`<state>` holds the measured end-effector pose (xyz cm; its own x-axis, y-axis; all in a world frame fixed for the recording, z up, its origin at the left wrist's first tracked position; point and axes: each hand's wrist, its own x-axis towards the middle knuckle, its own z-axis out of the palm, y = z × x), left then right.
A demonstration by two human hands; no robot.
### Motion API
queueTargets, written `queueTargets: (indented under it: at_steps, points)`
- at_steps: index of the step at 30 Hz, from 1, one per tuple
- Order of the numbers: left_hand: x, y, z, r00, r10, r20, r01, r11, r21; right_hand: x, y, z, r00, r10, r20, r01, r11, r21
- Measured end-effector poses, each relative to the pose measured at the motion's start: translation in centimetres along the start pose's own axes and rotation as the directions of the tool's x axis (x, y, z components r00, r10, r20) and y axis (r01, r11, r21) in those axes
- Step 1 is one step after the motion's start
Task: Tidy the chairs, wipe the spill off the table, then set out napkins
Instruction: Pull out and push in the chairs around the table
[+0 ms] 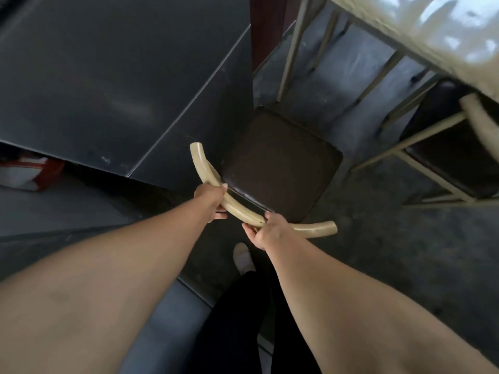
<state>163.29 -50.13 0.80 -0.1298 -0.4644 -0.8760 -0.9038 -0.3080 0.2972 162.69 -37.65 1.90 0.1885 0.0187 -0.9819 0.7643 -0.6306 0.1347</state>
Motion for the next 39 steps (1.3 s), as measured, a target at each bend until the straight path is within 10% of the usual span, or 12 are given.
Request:
queueTargets:
  at_steps: [39]
  points:
    - [-0.6, 17.9, 12.8, 0.996, 0.074, 0.058, -0.068, 0.994, -0.086, -4.4, -18.8, 6.9, 0.975, -0.209, 0.073, 0.205, 0.977, 0.051]
